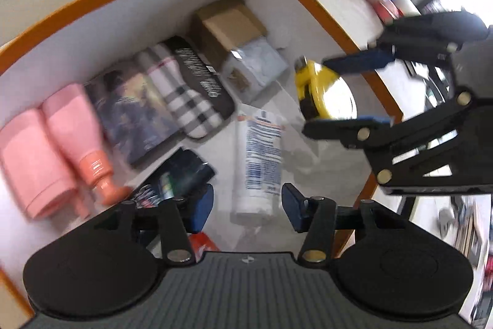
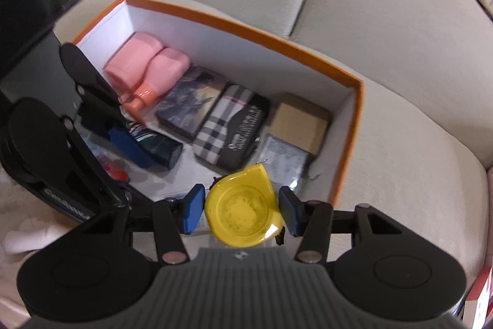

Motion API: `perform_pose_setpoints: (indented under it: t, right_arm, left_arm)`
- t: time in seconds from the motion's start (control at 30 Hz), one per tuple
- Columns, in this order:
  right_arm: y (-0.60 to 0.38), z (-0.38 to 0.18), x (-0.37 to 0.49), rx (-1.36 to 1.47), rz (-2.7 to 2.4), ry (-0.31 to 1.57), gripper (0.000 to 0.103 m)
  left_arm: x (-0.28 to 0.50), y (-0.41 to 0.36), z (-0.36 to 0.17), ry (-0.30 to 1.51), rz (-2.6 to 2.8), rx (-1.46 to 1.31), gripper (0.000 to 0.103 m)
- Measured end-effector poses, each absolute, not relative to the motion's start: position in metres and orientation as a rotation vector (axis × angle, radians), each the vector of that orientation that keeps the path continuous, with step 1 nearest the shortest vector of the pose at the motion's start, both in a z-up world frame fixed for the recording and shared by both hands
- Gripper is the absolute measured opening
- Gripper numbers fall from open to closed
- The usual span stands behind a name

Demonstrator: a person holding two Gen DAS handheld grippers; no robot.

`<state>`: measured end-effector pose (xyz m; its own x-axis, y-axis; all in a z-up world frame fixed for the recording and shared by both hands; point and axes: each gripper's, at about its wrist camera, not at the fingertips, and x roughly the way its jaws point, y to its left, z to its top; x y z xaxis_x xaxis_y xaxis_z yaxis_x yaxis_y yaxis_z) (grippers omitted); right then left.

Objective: Organize rigid objects
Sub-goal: 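Lower the Vaseline tube into the box with left tool while right tool lowers tape measure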

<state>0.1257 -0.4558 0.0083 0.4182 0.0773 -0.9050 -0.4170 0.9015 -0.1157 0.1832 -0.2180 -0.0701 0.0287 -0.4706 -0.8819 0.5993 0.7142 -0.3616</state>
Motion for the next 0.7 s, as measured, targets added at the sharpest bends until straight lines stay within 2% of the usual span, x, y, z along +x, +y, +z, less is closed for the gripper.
perform_pose_setpoints:
  t: [0.27, 0.5, 0.7]
  right_arm:
    - [-0.440, -0.021, 0.145, -0.341, 0.329, 1.263, 0.054]
    - [-0.442, -0.044, 0.171, -0.284, 0.298, 1.436, 0.054]
    - [-0.431, -0.065, 0.176, -0.432, 0.305, 1.531, 0.054]
  left_arm:
    - [0.178, -0.177, -0.060, 1.242, -0.680, 0.060, 0.059]
    - [0.182, -0.174, -0.068, 1.238, -0.669, 0.015, 0.059]
    - [0.184, -0.176, -0.069, 1.243, -0.668, -0.020, 0.059]
